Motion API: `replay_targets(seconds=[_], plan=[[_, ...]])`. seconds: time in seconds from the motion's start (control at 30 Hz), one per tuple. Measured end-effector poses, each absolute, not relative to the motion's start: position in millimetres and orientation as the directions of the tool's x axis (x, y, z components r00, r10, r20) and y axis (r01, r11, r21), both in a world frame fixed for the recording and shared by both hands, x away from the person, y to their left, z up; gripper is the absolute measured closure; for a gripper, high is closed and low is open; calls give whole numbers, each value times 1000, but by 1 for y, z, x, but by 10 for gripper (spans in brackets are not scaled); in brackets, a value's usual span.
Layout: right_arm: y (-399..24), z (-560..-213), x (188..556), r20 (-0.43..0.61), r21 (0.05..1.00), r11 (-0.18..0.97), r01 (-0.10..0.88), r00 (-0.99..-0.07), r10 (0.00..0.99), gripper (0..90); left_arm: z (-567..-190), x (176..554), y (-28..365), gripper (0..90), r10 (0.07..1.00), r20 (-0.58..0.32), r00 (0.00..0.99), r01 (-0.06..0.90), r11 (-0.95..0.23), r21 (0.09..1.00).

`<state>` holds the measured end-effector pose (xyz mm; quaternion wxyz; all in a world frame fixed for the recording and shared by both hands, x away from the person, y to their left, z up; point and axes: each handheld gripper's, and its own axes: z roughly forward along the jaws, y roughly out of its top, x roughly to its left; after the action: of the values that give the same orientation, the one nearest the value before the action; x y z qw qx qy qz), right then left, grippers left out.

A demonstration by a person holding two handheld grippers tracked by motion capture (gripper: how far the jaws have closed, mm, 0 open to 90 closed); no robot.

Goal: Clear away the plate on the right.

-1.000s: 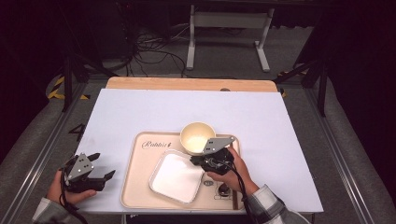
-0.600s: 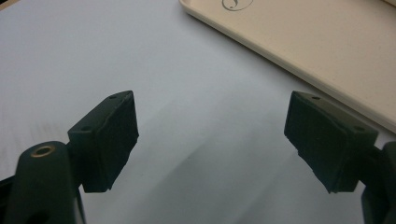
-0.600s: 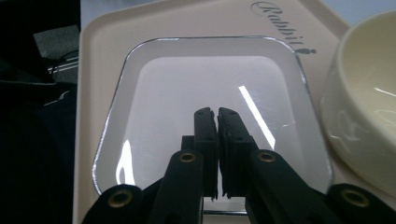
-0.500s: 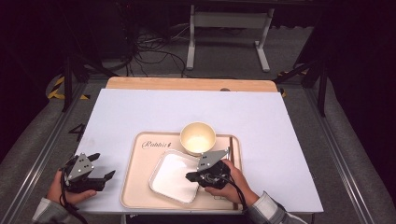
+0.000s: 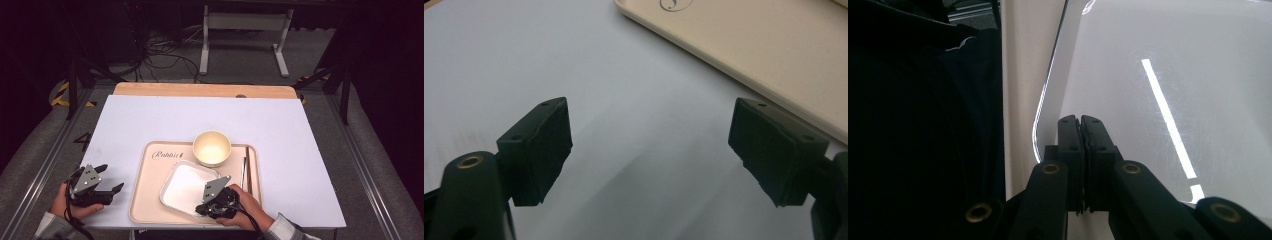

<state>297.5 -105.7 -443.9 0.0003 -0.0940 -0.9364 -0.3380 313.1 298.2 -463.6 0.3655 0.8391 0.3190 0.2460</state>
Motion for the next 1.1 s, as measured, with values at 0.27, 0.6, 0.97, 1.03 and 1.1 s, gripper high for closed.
replay_targets(seconds=[0.27,0.6,0.97,1.03,1.1], plan=[[-116,-442,291,86,611,773,173,-985,152,879,-464,314,298,183,712,182,678,353,-532,769],[-135,-441,287,99,605,773,193,-981,168,878,-464,314,298,183,712,183,678,354,-534,768],[-154,-440,283,92,601,770,215,-975,200,872,-464,313,297,183,715,184,675,355,-533,768],[-158,-440,282,92,600,769,221,-974,209,868,-464,313,297,184,715,183,674,354,-531,770],[-159,-441,282,94,604,764,227,-972,215,865,-464,313,297,183,715,183,674,356,-532,768]])
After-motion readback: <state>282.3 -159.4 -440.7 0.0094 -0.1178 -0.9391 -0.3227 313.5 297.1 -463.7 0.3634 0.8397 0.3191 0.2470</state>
